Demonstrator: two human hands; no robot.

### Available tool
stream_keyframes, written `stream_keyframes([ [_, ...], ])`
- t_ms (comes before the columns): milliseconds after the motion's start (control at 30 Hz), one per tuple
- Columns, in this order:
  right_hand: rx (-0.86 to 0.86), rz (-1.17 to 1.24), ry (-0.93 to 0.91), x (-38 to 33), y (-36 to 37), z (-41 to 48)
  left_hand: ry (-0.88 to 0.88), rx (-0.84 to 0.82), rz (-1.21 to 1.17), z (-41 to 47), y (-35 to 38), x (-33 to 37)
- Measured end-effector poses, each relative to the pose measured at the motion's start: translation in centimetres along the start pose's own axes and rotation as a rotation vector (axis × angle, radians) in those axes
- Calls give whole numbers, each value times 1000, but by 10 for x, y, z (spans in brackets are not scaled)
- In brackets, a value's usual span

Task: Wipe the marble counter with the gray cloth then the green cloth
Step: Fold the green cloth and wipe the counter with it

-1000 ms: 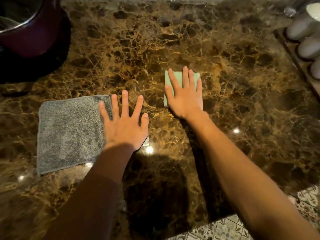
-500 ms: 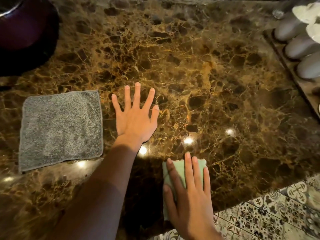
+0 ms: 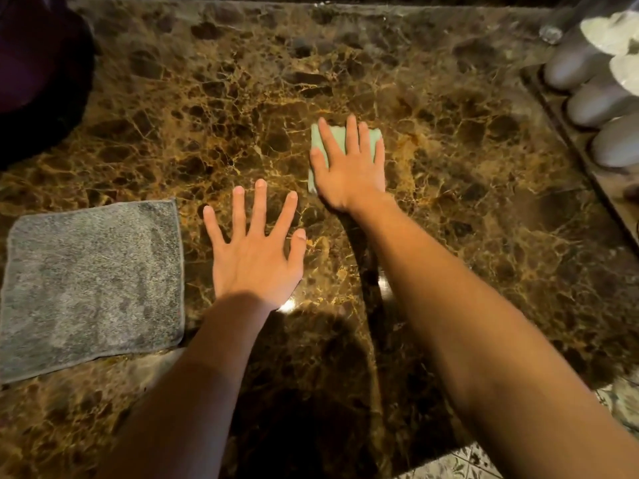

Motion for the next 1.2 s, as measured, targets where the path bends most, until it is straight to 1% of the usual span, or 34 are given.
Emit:
stream_keyframes([
  [67,-30,-1,-11,0,-7,23,0,-1,-3,1,0,-1],
  [167,-74,0,-5,1,-12,32,6,8,-6,1,-1,0],
  [333,-9,-6,-21,0,0,-11,14,9,4,0,-2,2],
  [467,11,-12,-31,6,17,-96,16,21,8,0,-1,0],
  [533,27,-5,-46,6,27,-155,14,19,19,0,-1,0],
  [700,-1,28,-80,14,54,-305,5,3,-4,1,-2,0],
  [800,-8,41,-54,19,68,-353,4,-2,-3,1,-2,1],
  [867,-18,52,-49,18,69,-356,1,-4,-4,1,-2,0],
  [967,-11,54,-56,17,62,-326,2,-3,-6,0,-2,1],
  [1067,32,55,-40,16,49,-267,4,7,3,1,-2,1],
  [1200,-2,17,-19,24,29,-155,12,14,17,0,-1,1],
])
Point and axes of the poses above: each hand's wrist, its own z-axis towards the middle knuckle, its own y-axis out of the palm, x = y × z, the point moved 3 cm from there along z, towards the middle knuckle, and after that the axes turned 5 degrees about -z, right-handed, at the moved point
